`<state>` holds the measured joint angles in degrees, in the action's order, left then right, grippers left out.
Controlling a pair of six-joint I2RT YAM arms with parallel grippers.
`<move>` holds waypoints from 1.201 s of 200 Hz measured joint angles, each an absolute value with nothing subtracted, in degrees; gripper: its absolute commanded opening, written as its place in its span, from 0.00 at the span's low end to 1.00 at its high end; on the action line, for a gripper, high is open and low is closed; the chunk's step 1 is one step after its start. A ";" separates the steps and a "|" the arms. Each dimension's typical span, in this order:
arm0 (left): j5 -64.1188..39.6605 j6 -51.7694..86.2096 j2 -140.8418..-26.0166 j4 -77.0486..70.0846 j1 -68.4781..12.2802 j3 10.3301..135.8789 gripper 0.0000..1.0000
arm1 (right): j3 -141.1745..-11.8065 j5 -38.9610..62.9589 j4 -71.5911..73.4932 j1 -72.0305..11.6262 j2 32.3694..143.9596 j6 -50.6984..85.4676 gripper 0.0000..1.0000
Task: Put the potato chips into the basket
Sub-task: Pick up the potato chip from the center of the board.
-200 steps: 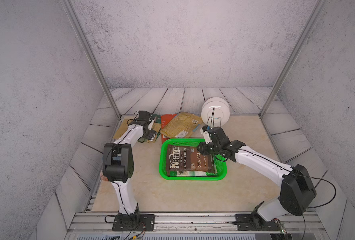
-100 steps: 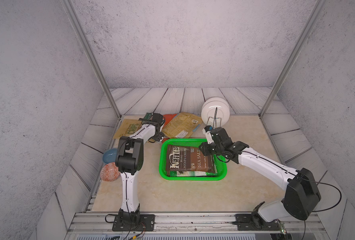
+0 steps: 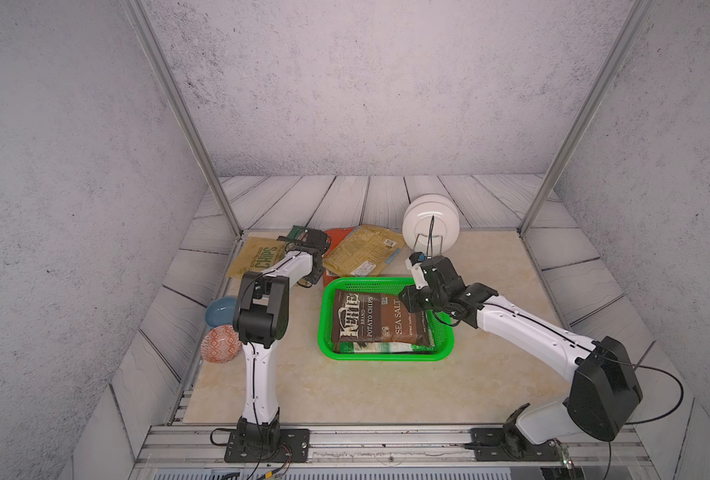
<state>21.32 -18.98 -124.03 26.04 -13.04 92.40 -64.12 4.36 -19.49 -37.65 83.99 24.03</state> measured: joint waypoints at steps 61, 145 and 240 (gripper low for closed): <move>21.78 -19.16 -122.85 25.91 -12.36 91.94 0.07 | -64.12 4.43 -19.44 -37.65 83.96 24.01 0.28; 24.23 -19.33 -111.48 28.21 -10.50 89.43 0.00 | -64.12 4.62 -18.61 -37.65 81.73 24.01 0.27; 20.86 -22.11 -91.72 34.74 -10.35 89.78 0.00 | -60.99 8.32 -13.91 -37.65 76.75 23.20 0.26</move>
